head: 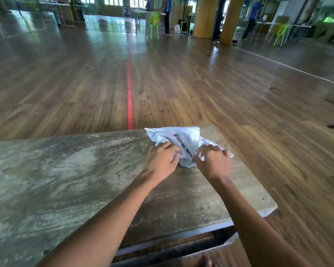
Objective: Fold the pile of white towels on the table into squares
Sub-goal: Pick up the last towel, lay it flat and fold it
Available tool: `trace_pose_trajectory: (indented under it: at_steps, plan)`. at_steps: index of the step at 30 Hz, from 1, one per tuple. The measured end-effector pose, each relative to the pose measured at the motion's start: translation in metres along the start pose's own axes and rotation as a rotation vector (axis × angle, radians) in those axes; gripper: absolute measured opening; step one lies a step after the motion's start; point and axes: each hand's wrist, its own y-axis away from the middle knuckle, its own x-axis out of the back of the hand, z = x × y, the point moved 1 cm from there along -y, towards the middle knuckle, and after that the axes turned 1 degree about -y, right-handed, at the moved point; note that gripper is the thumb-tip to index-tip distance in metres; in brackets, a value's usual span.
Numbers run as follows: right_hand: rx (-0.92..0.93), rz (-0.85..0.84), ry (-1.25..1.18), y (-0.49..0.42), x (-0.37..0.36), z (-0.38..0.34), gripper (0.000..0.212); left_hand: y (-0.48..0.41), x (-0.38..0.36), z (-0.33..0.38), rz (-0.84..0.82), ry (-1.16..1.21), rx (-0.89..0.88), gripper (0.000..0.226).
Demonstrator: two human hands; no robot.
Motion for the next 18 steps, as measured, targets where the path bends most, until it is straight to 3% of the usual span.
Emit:
trace_pose_trajectory:
  at_steps: [5,11,14,18]
  plan:
    - [-0.018,-0.100,0.108,-0.019,-0.026,0.006,0.032,-0.027,-0.020,-0.005,0.086,0.010,-0.074,0.023]
    - [0.032,0.060,-0.016,-0.022,-0.020,0.009,0.021,-0.032,-0.026,-0.003,-0.023,0.020,-0.099,0.037]
    - [0.156,0.144,-0.012,-0.019,-0.006,0.005,0.023,-0.033,-0.016,0.002,0.058,0.087,-0.105,0.034]
    - [0.292,0.214,-0.004,-0.011,0.022,0.000,0.024,-0.033,0.010,0.013,0.254,0.125,-0.182,0.016]
